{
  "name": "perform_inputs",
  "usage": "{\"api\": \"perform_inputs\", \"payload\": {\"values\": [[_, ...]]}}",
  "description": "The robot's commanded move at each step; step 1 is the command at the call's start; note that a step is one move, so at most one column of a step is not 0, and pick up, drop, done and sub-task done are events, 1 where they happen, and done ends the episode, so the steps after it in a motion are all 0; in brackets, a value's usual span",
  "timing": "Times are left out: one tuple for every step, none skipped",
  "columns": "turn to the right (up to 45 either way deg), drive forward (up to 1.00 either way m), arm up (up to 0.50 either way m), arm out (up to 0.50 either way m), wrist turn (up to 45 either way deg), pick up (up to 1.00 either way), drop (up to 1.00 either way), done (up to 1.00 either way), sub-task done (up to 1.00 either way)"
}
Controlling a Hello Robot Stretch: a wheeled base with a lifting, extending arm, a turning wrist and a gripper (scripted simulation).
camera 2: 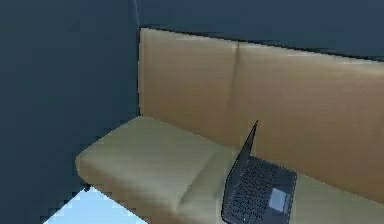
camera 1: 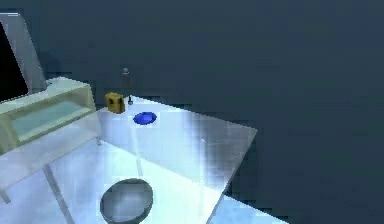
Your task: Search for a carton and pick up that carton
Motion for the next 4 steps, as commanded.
{"api": "perform_inputs", "payload": {"values": [[-45.0,0.00,0.00,0.00,0.0,0.00,0.00,0.00,0.00],[-45.0,0.00,0.00,0.00,0.0,0.00,0.00,0.00,0.00],[-39.0,0.00,0.00,0.00,0.0,0.00,0.00,0.00,0.00],[-3.0,0.00,0.00,0.00,0.0,0.00,0.00,0.00,0.00]]}}
